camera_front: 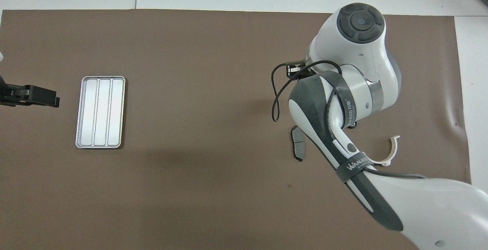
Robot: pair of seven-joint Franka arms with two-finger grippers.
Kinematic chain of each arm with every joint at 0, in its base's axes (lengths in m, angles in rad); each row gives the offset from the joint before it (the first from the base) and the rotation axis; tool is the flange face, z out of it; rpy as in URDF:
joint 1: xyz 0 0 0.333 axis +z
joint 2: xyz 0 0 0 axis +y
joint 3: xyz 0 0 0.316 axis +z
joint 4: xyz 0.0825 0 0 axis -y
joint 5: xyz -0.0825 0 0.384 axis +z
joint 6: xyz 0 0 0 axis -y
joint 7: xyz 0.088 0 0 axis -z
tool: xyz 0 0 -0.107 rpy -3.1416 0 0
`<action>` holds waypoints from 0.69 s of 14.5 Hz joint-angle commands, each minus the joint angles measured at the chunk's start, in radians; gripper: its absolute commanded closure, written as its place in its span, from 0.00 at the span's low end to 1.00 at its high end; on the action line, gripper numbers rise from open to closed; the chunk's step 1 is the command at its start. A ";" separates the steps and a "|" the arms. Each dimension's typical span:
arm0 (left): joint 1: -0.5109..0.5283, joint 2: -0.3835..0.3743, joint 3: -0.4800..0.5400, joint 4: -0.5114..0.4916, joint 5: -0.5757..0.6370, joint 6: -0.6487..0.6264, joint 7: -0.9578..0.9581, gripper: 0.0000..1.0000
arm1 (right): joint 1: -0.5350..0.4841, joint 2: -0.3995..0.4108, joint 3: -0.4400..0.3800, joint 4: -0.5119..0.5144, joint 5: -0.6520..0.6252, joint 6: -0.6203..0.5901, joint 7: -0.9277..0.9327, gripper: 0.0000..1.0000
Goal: Pick bearing gear from pile to tray
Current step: 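Carry the bearing with the right gripper toward the table's middle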
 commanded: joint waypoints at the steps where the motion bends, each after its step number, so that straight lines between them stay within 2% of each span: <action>1: -0.005 -0.028 0.001 -0.037 0.012 0.026 0.006 0.00 | 0.059 0.022 0.001 0.040 0.048 -0.016 0.065 1.00; 7: -0.005 -0.023 0.001 -0.035 0.012 0.064 0.002 0.00 | 0.188 0.027 0.001 0.044 0.077 0.026 0.138 1.00; 9: -0.007 -0.023 0.001 -0.035 0.012 0.064 0.003 0.00 | 0.221 0.058 0.001 0.066 0.076 0.029 0.158 1.00; 10: -0.013 -0.023 0.001 -0.037 0.012 0.066 0.003 0.00 | 0.237 0.094 0.001 0.108 0.074 0.024 0.177 1.00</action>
